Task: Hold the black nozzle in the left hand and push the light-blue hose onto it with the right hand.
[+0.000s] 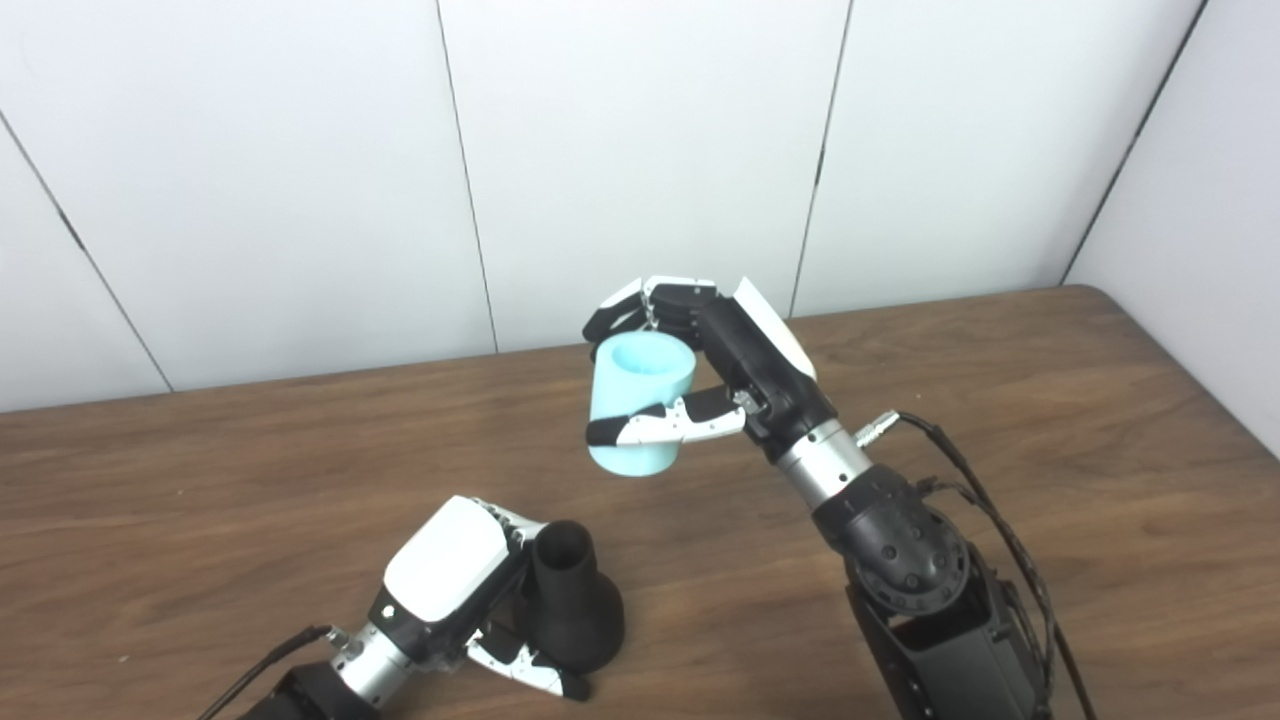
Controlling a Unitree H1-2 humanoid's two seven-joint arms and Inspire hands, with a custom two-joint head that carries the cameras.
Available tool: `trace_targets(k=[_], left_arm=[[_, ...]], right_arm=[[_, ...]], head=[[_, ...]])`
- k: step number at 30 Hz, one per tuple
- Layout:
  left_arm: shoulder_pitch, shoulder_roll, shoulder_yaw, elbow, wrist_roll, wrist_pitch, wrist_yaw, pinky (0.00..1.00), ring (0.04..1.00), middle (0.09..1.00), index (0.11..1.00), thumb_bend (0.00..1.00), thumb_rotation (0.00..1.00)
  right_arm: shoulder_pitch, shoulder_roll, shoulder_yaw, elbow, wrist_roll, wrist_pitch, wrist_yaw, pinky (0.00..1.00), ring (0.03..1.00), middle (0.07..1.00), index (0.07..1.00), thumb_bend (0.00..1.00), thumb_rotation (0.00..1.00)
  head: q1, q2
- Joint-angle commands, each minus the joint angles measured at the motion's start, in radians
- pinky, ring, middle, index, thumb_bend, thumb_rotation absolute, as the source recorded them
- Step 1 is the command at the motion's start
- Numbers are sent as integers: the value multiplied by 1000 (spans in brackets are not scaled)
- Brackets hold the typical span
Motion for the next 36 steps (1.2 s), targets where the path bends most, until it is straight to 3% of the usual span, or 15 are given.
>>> trace_targets(k=[1,11,20,36], left_arm=[[108,-61,-60,86,-7,-15,-23,133,190,472,482,524,0],[109,-70,-61,96,-13,-15,-45,105,157,471,483,524,0],[107,-70,-55,94,-18,-15,-52,131,188,472,483,524,0],[114,-68,-49,82,-21,-15,-60,125,185,472,483,524,0]], right_arm=[[-44,7,0,-45,2,-15,-1,311,393,510,544,506,0],[-13,36,22,-30,22,-61,1,322,395,513,541,506,0],[8,55,37,-5,22,-96,-4,327,399,512,537,507,0],[58,66,107,48,-12,-157,8,333,396,504,544,507,0]], head=[[2,1],[11,0],[19,3],[30,12]])
